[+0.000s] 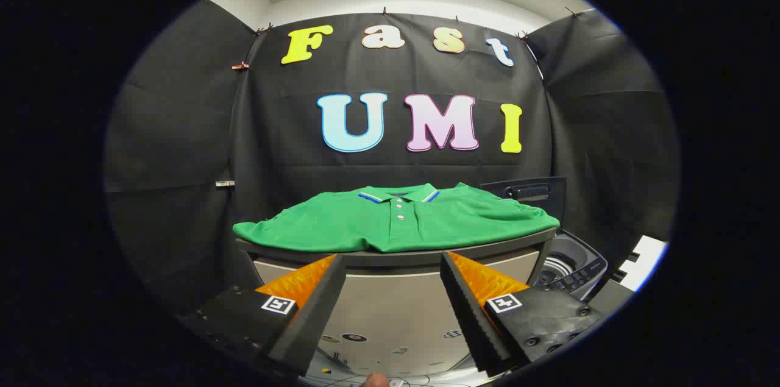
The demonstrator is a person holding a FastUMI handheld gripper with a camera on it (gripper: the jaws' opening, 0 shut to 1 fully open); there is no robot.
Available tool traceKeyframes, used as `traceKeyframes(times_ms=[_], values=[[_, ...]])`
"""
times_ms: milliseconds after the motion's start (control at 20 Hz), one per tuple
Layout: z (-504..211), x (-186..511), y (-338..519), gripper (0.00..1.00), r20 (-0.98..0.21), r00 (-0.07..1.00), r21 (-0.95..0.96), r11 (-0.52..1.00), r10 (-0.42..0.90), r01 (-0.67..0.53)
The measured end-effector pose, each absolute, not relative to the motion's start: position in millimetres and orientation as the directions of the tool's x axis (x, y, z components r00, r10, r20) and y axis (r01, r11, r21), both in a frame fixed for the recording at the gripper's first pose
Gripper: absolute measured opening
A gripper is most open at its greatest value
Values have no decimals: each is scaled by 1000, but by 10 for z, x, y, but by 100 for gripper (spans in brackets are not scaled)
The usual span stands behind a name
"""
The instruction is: Put the clothes into the washing machine and then close the washing machine lid.
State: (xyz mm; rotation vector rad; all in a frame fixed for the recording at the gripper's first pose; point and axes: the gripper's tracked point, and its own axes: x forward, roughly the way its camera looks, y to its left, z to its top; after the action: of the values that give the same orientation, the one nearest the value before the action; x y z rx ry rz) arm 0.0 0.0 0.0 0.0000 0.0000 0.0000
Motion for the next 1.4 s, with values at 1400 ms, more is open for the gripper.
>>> traceKeyframes(times_ms=[1400], values=[[422,388,92,99,-36,997,-28,997,67,-68]])
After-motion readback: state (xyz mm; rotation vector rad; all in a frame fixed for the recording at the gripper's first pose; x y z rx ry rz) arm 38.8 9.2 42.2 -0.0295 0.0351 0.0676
